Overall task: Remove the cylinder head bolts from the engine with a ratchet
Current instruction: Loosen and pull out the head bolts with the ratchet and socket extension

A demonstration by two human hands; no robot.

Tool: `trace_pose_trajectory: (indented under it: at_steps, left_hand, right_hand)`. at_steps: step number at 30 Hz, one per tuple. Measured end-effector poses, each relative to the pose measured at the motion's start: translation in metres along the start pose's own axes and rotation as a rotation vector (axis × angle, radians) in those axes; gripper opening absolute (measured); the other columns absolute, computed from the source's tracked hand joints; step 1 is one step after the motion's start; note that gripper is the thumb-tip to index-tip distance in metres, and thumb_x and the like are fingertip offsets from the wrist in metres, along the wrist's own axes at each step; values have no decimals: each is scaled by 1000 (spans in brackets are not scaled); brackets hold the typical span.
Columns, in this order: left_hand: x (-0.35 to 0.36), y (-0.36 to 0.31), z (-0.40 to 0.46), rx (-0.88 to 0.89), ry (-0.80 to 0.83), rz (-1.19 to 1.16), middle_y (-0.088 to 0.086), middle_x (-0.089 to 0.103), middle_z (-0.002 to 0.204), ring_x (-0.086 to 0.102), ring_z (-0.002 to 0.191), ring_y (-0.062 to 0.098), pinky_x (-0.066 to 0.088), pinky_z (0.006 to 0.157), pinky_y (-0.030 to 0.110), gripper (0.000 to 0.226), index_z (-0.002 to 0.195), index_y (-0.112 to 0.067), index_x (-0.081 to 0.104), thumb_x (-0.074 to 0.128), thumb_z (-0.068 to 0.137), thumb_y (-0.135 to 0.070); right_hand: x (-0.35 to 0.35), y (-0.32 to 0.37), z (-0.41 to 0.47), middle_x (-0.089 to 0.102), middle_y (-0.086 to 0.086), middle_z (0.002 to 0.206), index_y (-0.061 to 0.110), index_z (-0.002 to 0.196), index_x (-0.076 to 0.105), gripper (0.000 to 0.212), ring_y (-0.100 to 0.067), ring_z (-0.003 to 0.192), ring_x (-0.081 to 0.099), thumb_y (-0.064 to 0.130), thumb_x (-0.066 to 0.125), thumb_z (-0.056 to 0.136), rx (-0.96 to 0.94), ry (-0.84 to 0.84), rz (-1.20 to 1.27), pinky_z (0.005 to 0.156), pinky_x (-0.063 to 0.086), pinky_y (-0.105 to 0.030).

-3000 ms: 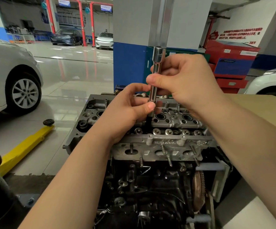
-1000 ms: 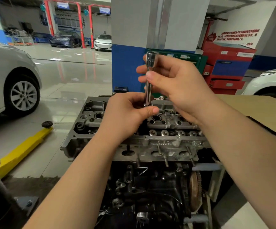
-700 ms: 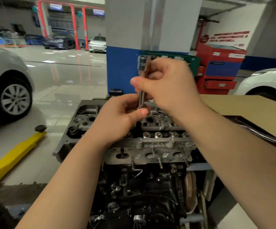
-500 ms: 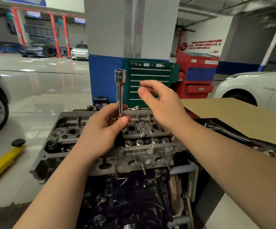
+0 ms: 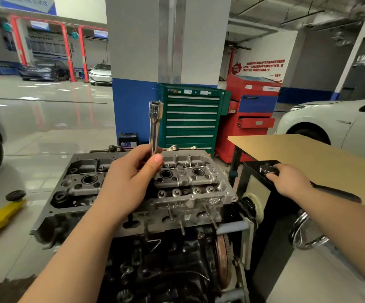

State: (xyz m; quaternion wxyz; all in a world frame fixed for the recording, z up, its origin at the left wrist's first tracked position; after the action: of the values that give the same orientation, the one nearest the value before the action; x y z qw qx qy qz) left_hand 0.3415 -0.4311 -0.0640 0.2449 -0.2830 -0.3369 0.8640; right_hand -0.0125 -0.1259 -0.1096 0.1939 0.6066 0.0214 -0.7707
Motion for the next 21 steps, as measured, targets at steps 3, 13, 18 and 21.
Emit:
trace_pose_trajectory:
  at_steps: [3,13,18,21]
  left_hand:
    - [1,0,1,-27,-7,-32,-20,76,103,69,96,-3,47,79,25,15,115,-44,68,56,105,-45]
    - [4,3,4,-35,10,-23,-17,76,96,69,92,-6,44,78,24,15,111,-36,70,55,107,-37]
    - [4,6,4,3,17,33,-20,75,96,69,93,-3,46,77,27,12,111,-42,66,54,107,-40]
    - [4,6,4,29,13,50,-22,74,97,69,91,-6,46,76,24,13,113,-47,64,54,106,-43]
  right_hand:
    - [-1,9,-4,64,-16,130,12,141,58,46,-36,117,60,40,56,104,-90,33,25,96,50,-42]
    - [-99,99,-41,64,10,99,33,120,55,29,-10,86,61,55,52,102,-309,-46,659,74,47,-35]
    - [-182,180,-72,53,2,73,19,107,55,30,-13,54,39,49,49,106,-516,330,1033,46,29,-27]
    - [-212,219,-98,53,-1,71,18,95,56,29,-14,51,38,46,54,104,-648,476,994,44,28,-27]
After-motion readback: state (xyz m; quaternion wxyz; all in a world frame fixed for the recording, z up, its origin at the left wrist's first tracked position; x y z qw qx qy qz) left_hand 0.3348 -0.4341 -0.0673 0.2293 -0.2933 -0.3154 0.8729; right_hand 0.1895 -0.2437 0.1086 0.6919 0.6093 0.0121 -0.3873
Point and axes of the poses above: each hand's wrist, its own z-axis towards the middle knuckle, its own x-axis out of the palm, y = z × x, the point moved 2 cm from there along z, towards the middle knuckle
